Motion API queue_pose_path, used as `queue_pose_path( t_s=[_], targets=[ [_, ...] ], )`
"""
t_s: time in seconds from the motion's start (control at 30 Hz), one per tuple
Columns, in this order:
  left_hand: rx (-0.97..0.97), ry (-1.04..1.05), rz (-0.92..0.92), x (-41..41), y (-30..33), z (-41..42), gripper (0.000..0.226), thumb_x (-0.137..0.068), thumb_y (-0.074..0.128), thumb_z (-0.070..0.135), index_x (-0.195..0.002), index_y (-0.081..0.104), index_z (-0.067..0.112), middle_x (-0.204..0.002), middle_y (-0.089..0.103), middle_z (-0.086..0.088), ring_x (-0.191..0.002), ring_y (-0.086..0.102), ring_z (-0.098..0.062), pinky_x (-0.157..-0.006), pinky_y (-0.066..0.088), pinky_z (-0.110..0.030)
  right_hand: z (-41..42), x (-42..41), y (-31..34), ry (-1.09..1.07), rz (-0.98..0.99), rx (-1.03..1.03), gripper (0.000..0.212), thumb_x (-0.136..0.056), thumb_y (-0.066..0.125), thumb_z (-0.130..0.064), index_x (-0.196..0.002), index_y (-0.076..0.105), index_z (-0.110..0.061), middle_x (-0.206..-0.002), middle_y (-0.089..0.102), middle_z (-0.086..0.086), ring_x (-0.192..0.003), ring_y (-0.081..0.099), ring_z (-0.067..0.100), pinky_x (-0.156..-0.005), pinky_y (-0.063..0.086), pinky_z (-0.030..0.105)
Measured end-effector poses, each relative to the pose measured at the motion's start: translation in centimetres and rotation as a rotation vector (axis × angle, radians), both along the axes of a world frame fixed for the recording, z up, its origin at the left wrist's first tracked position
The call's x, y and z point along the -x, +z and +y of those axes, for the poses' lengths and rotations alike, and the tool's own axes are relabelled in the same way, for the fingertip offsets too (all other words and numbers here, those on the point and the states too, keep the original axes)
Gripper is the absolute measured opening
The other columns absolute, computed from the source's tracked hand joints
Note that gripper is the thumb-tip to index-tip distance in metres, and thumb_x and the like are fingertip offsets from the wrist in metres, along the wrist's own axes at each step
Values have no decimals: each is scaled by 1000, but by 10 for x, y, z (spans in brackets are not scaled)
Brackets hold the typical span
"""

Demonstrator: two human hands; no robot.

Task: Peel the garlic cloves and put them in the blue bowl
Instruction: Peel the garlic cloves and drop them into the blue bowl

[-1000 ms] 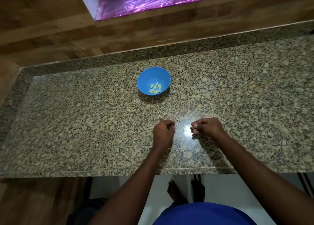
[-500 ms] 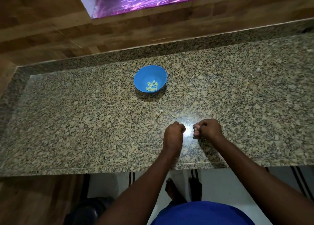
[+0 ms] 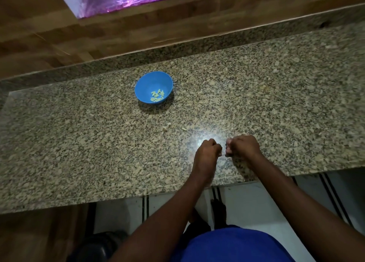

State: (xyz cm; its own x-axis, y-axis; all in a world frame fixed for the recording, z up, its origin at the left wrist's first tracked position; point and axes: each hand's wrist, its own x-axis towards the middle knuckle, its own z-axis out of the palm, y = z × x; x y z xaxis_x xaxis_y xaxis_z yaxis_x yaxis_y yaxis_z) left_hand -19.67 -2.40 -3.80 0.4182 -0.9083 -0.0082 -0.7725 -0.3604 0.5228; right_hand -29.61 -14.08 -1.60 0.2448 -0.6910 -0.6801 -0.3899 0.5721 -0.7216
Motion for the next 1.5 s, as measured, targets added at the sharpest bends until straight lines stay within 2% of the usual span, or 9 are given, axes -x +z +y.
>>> queue_pose_path(
  t_s=[0.23,0.37,0.43,0.53,0.63,0.77,0.87,1.13,1.5],
  targets=[
    [-53,182,-120,-28,-3,33,21,-71,71,-6,-69,63,14,-72,58,-2,-62,54,-18,-54,46,-35,21,6,-4,95,-32,57,19,-84,66,16,-68,66,7,-75,68,22,-54,66,27,-53,56,34],
    [79,508,402,-49,15,64,19,-85,70,2,-71,71,15,-70,70,0,-60,63,-5,-63,51,-16,38,-9,0,138,-47,17,11,-87,65,15,-77,68,11,-78,70,26,-49,67,21,-49,58,34],
    [134,657,663,-56,23,82,25,-89,71,2,-69,69,18,-66,69,-2,-59,66,-13,-64,60,-30,51,-22,3,160,-90,-29,5,-88,63,17,-87,66,21,-75,69,27,-48,65,21,-59,58,39],
    [183,782,841,-63,30,116,20,-92,71,5,-76,71,18,-65,68,-3,-62,64,-19,-61,58,-35,77,-45,9,242,-161,-56,11,-90,62,15,-92,62,27,-63,69,15,-54,67,23,-62,58,33],
    [319,899,1064,-69,39,153,13,-94,68,4,-84,72,12,-67,66,-5,-59,60,-14,-58,53,-26,111,-73,20,327,-177,-51,9,-86,70,9,-77,69,10,-91,73,28,-85,73,40,-85,60,53],
    [548,1040,1280,-82,49,216,11,-96,62,-1,-93,69,7,-77,69,-4,-60,62,-8,-67,55,-22,172,-116,27,472,-199,-78,9,-86,70,10,-78,68,7,-99,71,29,-87,70,36,-73,63,36],
    [700,1114,1319,-91,56,282,13,-97,58,-4,-94,66,5,-82,67,-6,-61,63,-6,-66,55,-18,234,-150,28,627,-191,-110,11,-87,70,7,-77,70,2,-95,73,27,-84,72,32,-80,62,38],
    [943,1298,1314,-109,49,511,15,-98,52,-9,-96,64,1,-78,63,-7,-59,60,-6,-64,53,-14,465,-218,25,911,-218,-148,7,-91,63,7,-86,68,7,-71,70,14,-54,69,13,-52,55,18],
    [1018,1575,1342,-107,-14,731,13,-99,53,-5,-106,63,-1,-81,68,-5,-62,66,-1,-63,53,-14,686,-257,-40,1177,-65,-238,9,-92,64,3,-84,67,-1,-85,68,18,-79,68,25,-86,58,38]
  ],
)
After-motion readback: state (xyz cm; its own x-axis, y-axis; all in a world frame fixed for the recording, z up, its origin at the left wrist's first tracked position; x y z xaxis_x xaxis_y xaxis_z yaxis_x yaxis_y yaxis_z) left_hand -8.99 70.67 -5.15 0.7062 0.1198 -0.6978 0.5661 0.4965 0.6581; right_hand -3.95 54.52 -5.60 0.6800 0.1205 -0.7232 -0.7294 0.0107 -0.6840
